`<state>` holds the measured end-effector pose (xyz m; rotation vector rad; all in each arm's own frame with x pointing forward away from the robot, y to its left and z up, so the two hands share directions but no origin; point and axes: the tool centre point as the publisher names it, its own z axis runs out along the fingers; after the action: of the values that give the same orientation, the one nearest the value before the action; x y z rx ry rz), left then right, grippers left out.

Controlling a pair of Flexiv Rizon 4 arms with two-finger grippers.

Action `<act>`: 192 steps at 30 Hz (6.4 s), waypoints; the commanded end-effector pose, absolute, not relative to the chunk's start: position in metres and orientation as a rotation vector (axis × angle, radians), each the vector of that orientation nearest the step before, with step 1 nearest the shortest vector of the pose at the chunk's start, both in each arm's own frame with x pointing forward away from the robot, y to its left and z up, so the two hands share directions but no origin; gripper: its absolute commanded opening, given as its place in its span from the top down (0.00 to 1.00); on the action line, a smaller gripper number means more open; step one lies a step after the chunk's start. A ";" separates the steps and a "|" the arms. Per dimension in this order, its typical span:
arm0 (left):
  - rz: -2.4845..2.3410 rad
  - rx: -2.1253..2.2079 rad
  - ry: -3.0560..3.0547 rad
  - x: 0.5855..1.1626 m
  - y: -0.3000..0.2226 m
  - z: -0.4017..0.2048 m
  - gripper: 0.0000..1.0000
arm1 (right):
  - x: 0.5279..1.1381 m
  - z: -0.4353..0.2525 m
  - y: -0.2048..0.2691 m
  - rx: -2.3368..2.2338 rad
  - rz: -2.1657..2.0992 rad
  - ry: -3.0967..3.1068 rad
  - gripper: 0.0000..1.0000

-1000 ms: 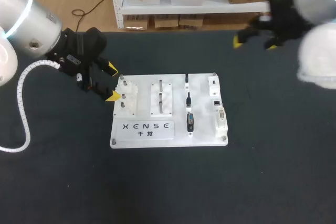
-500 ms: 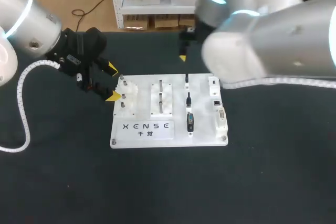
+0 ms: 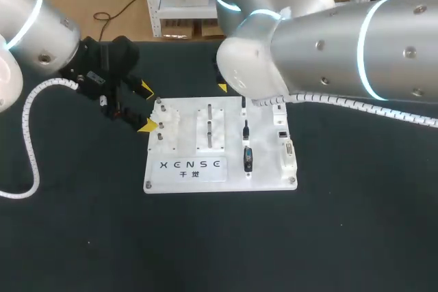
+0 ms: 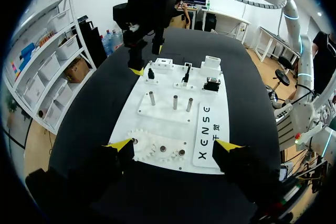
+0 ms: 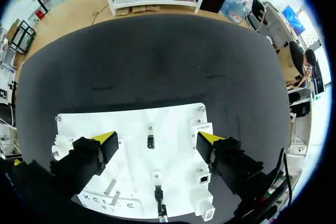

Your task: Insert the USB connector, Ethernet cable, and multi-pin plug into their matching sockets one by one.

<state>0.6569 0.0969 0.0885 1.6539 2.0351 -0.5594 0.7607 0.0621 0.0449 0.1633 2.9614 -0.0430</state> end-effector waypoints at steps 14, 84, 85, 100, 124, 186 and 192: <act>-0.558 1.654 2.035 0.656 0.097 0.088 0.00 | 0.737 0.033 0.060 0.110 0.002 2.995 0.00; -0.558 1.654 2.035 0.656 0.097 0.088 0.00 | 0.748 0.018 0.067 0.214 -0.014 3.068 0.57; -0.558 1.654 2.035 0.656 0.097 0.088 0.00 | 0.748 0.018 0.067 0.213 -0.014 3.069 0.58; -0.558 1.654 2.035 0.656 0.097 0.088 0.00 | 0.748 0.019 0.062 0.227 0.019 3.058 1.00; -0.558 1.654 2.035 0.656 0.097 0.088 0.00 | 0.729 0.057 0.009 0.188 0.022 2.917 1.00; -0.558 1.654 2.035 0.656 0.097 0.088 0.00 | 0.737 0.024 -0.006 0.193 -0.009 2.959 1.00; -0.558 1.654 2.035 0.656 0.097 0.088 0.00 | 0.736 0.021 -0.011 0.179 -0.024 2.970 1.00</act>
<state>0.6569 0.0969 0.0885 1.6539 2.0351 -0.5594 0.7362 -0.0096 0.0294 0.1788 2.9654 -0.0243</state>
